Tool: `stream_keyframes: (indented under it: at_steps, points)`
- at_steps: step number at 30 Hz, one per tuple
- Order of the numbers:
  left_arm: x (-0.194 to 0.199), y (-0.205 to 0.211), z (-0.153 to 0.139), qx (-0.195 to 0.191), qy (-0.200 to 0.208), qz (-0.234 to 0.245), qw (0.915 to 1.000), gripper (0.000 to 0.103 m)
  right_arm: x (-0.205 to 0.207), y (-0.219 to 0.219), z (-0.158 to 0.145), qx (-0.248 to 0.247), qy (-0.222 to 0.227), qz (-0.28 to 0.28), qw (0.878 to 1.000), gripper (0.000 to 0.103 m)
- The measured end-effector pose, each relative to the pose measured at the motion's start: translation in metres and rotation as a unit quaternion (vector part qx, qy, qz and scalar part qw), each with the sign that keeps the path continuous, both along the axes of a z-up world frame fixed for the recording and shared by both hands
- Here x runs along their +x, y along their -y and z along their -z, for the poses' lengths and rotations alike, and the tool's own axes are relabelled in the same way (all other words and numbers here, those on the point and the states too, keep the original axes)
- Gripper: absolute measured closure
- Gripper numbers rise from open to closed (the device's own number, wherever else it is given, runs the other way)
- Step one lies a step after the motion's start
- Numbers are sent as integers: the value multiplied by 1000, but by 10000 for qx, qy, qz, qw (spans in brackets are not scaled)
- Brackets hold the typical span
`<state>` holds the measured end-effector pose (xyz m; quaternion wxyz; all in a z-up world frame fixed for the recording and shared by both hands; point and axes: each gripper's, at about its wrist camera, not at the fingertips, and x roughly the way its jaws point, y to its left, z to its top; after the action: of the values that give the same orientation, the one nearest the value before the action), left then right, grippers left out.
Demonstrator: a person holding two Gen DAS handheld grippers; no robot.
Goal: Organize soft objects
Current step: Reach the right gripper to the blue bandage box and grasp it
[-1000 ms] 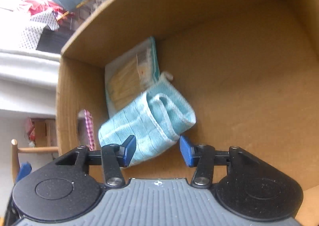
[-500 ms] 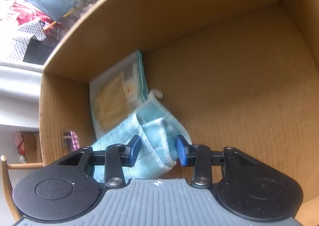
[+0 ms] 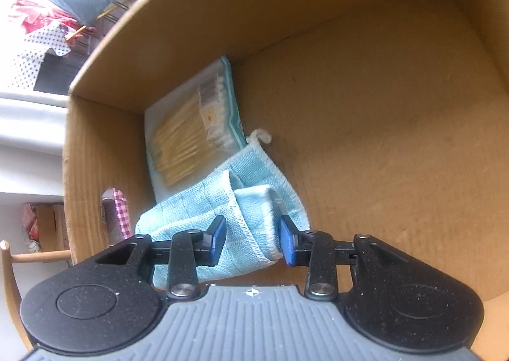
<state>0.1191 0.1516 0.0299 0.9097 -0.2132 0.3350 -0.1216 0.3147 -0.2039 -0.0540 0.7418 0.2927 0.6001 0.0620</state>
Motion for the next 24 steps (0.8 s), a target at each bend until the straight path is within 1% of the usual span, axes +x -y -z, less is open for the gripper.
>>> stream_keyframes:
  at_steps: [2,7,13,15,17,19,21,24]
  points:
    - [-4,2,-2,14,2,33,10000,7,-5,3,-9,-68,177,-8,9998,57]
    - [-13,7,-5,-52,-59,150,9999,7,-36,21,-47,118,761,88,9970,56]
    - [-18,14,0,-226,-260,349,9988,7,-101,45,-95,580,1421,-52,9881,56]
    - [-17,19,4,-214,-338,476,9981,6,-126,50,-107,799,1613,-171,9835,54]
    - [-14,23,13,-203,-484,626,9967,5,-147,47,-112,986,1741,-297,9793,51]
    - [-10,27,22,-189,-629,683,9955,5,-167,43,-111,1166,1776,-423,9763,51]
    - [-6,31,31,-178,-739,776,9941,5,-180,33,-102,1339,1705,-560,9746,51]
    - [-2,35,39,-193,-850,911,9920,5,-185,19,-82,1539,1530,-637,9741,51]
